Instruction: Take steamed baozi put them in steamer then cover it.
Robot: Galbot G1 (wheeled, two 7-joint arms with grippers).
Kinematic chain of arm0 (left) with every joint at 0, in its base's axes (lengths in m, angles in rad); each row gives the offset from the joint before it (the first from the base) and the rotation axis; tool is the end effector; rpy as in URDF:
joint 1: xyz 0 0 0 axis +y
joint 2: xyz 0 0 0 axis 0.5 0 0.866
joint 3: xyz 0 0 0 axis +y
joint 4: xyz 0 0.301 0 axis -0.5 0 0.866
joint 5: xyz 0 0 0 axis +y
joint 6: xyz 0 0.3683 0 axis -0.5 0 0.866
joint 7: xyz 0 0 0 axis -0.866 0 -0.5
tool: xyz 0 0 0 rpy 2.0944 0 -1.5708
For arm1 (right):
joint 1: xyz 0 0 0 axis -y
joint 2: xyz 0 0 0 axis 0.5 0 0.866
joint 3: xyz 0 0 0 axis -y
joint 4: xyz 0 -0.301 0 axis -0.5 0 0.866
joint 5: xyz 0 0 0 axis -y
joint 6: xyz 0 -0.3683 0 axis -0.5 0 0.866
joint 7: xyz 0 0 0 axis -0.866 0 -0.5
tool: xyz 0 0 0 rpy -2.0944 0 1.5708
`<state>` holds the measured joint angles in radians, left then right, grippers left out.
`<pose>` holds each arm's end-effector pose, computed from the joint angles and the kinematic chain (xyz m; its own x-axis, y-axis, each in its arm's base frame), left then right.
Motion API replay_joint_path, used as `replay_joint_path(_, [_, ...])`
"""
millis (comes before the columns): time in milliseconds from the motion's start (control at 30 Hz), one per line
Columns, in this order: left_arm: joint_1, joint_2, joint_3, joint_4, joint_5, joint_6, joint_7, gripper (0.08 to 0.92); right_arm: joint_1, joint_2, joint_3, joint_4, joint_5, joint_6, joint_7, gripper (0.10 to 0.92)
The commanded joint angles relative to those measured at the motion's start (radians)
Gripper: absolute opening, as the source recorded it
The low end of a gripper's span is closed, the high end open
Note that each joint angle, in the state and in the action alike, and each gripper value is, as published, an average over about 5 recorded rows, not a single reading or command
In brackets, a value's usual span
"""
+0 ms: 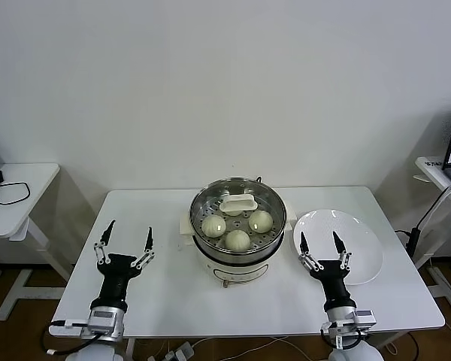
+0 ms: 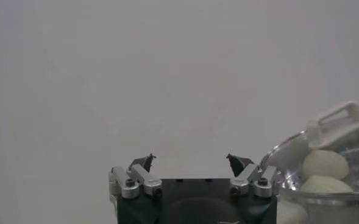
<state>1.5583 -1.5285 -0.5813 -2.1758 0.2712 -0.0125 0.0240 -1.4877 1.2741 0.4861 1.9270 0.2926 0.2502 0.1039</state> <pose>0.2194 0.0213 -0.2270 -0.9950 0.0034 -0.0995 -0.0299 0.9431 0.3312 0.2400 -0.0381 -0.2998 -0.9903 -0.0217 -0.1374 -0.0294 0.9981 0.0545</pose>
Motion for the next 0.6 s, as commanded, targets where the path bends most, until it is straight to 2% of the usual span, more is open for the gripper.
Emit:
replay_joint_path(33, [0.068,-0.015,-0.065,0.011,-0.142,-0.076,-0.001,0.823,-0.012,0.000,-0.002,0.045,0.008,-0.037,-0.001,0.823])
replay_joint_path(600, [0.082,-0.019,-0.043,0.016,-0.140,-0.084,-0.001,0.823,-0.025,0.007,-0.007,0.050,-0.035,-0.044,0.003,0.823])
